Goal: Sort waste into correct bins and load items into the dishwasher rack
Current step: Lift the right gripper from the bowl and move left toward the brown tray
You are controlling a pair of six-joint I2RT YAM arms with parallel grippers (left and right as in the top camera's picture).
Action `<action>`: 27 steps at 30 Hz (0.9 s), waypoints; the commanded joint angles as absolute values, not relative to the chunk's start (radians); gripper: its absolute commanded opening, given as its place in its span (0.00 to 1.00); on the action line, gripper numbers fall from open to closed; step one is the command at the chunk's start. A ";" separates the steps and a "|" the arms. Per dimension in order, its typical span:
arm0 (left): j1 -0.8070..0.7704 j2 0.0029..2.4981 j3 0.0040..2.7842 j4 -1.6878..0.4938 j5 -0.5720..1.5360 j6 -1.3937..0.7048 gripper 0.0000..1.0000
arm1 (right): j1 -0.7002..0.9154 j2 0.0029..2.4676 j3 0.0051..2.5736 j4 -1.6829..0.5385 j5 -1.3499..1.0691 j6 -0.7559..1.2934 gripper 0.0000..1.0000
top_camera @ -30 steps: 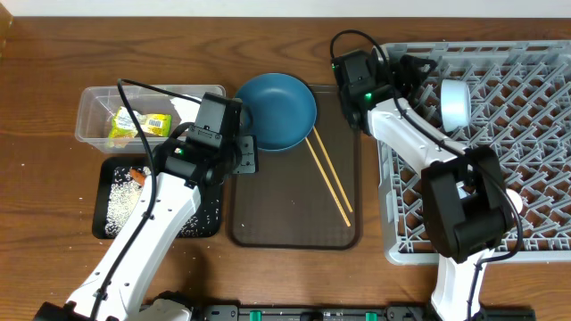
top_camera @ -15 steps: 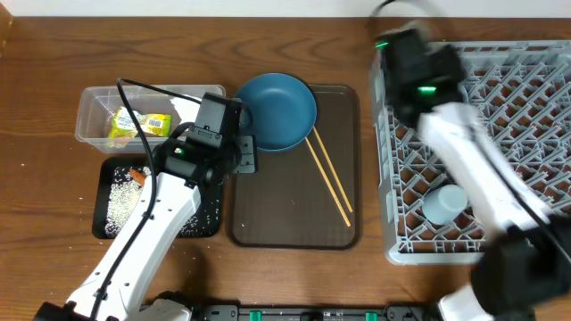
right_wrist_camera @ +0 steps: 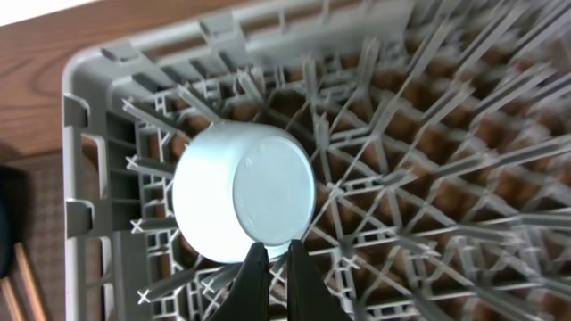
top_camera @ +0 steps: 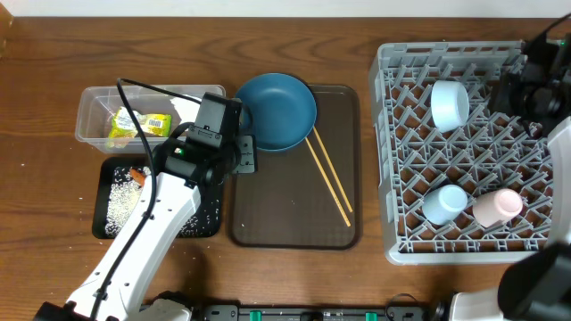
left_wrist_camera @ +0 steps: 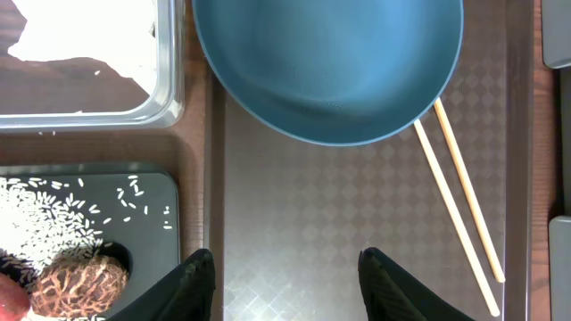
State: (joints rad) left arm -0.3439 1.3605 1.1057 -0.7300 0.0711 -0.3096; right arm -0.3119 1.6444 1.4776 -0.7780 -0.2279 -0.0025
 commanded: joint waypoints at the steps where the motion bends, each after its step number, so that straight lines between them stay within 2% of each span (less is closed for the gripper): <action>1: -0.342 1.359 1.116 -0.732 0.059 -0.300 0.53 | -0.326 1.728 1.476 -0.778 -0.399 0.033 0.01; 14: -0.342 1.359 1.116 -0.718 0.059 -0.300 0.53 | -0.243 1.957 1.476 -0.682 -0.445 0.033 0.01; 21: -0.342 1.359 1.116 -0.716 0.059 -0.300 0.53 | -0.206 1.939 1.477 -0.649 -0.513 -0.002 0.01; 27: -0.342 1.359 1.116 -0.716 0.059 -0.300 0.53 | -0.210 1.821 1.480 -0.632 -0.513 -0.001 0.04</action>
